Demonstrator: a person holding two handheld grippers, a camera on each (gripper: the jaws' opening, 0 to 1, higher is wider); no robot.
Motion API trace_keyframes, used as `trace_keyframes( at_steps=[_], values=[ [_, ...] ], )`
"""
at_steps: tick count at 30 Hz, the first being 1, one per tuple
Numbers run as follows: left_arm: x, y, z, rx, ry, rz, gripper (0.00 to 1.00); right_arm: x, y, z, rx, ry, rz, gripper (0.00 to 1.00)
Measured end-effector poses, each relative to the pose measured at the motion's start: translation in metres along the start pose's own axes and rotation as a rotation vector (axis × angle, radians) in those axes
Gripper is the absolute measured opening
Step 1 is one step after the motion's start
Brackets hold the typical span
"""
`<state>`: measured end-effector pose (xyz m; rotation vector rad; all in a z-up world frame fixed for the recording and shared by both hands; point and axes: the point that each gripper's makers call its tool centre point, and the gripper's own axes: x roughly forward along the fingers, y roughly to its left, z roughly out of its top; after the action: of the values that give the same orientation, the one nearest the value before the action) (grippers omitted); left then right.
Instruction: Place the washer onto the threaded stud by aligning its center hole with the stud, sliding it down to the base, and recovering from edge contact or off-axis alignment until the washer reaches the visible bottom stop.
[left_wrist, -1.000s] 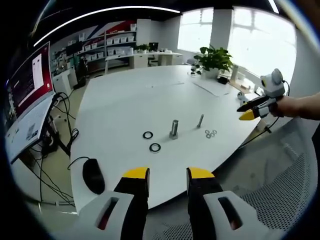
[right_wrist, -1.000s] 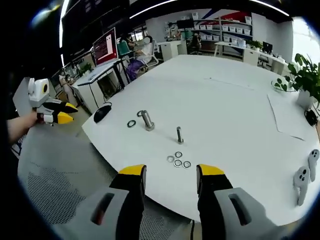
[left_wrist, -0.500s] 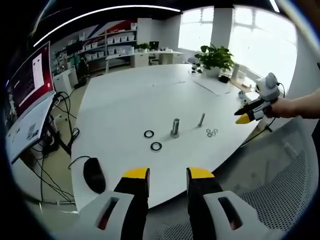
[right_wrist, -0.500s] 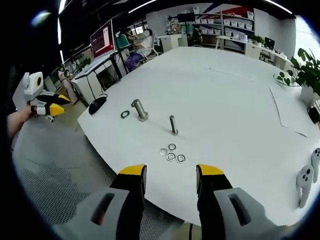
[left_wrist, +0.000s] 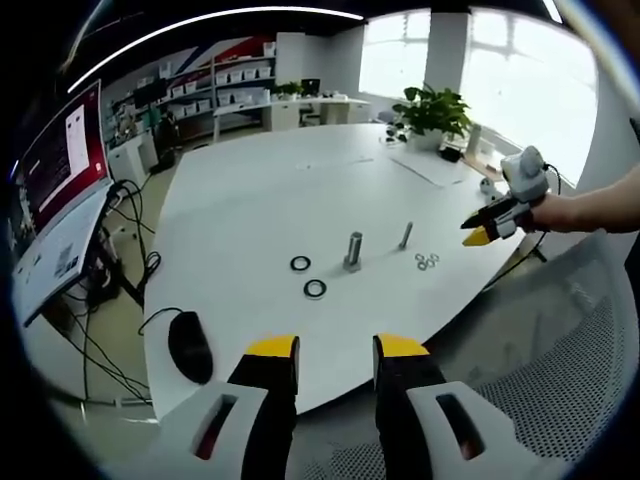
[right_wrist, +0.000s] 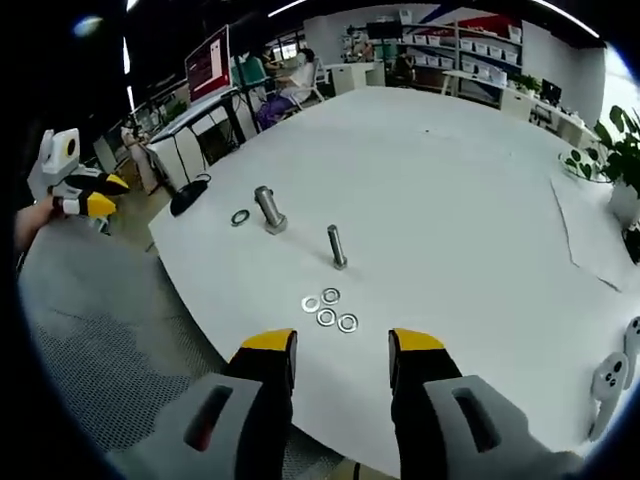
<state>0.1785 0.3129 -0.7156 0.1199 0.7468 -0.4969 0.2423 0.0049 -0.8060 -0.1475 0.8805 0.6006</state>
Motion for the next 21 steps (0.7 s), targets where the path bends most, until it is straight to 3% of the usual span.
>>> trace_keyframes(
  at_steps=[11, 13, 15, 21],
  values=[
    [0.0, 0.0, -0.003, 0.0, 0.016, 0.003, 0.28, 0.028, 0.003, -0.016, -0.075, 0.049, 0.037, 0.32],
    [0.001, 0.0, -0.003, 0.003, 0.019, 0.002, 0.28, 0.032, 0.002, -0.023, -0.061, 0.077, 0.051, 0.31],
    [0.001, 0.0, -0.004, 0.006, 0.022, 0.0, 0.28, 0.035, 0.007, -0.021, 0.007, 0.047, 0.08, 0.3],
    [0.0, 0.0, -0.002, 0.003, 0.012, 0.004, 0.28, 0.04, 0.001, -0.021, -0.064, 0.072, 0.063, 0.28]
  ],
)
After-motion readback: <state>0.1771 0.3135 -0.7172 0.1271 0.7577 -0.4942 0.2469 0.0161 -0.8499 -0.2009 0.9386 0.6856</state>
